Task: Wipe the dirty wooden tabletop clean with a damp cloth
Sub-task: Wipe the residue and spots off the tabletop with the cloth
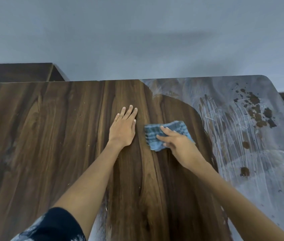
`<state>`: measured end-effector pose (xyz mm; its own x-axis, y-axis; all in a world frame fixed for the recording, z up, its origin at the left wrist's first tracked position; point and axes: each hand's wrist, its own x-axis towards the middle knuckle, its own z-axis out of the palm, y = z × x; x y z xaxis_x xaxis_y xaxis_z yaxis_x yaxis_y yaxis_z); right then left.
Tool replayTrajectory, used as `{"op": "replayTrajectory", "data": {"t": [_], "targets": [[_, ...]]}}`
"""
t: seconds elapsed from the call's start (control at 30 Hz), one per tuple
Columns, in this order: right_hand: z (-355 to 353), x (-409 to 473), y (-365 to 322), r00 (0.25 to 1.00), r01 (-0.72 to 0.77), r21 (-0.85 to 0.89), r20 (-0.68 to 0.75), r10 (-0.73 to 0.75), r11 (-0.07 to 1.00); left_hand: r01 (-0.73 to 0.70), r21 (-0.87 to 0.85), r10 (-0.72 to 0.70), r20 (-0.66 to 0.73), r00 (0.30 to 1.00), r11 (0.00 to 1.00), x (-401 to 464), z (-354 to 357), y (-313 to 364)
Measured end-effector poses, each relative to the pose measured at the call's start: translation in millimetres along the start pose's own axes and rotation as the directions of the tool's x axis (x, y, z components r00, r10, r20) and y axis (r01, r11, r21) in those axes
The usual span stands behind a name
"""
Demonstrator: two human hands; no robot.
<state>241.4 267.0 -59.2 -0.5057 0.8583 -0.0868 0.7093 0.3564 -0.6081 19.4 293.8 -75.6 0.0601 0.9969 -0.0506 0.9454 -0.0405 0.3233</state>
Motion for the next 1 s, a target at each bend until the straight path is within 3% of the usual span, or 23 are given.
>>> {"op": "replayTrajectory", "data": {"t": [0.13,0.3,0.43,0.57,0.67,0.77,0.83,0.93,1.0], "targets": [[-30.2,9.5,25.2,0.989,-0.116,-0.062,-0.101,0.109,0.991,0.031,0.016,-0.031,0.001,1.000,0.999,7.4,1.4,4.5],[-48.0,101.5,32.3,0.917,-0.318,0.011,-0.250,0.310,0.948,0.056,0.041,-0.057,0.014,0.998,0.998,14.4,1.5,10.1],[-29.8,142.0,6.5,0.949,-0.230,0.004,-0.219,0.226,0.973,0.061,0.039,-0.062,0.019,0.998,0.997,24.2,1.9,10.9],[-10.7,107.8,6.0,0.995,-0.051,-0.021,-0.088,0.049,0.998,0.080,0.005,-0.080,-0.014,0.997,0.997,34.1,4.8,11.5],[-15.4,74.8,26.3,0.998,-0.007,0.018,-0.062,0.008,1.000,0.080,-0.002,-0.080,-0.035,0.996,0.997,42.2,4.4,9.7],[-38.0,75.2,47.5,0.982,-0.058,0.027,-0.181,0.062,0.998,0.063,0.010,-0.062,-0.044,0.997,0.998,50.2,4.0,6.6],[-56.0,96.0,55.6,0.951,-0.172,-0.014,-0.264,0.162,0.985,0.055,0.028,-0.054,-0.052,0.997,0.998,53.6,4.5,5.8],[-71.6,148.0,59.0,0.895,-0.326,-0.004,-0.324,0.307,0.946,0.040,0.052,-0.035,-0.090,0.995,0.998,57.1,5.0,5.5],[-67.9,179.5,53.7,0.886,-0.329,-0.001,-0.347,0.309,0.944,0.035,0.033,-0.031,-0.116,0.993,0.999,59.7,3.6,4.4]]}}
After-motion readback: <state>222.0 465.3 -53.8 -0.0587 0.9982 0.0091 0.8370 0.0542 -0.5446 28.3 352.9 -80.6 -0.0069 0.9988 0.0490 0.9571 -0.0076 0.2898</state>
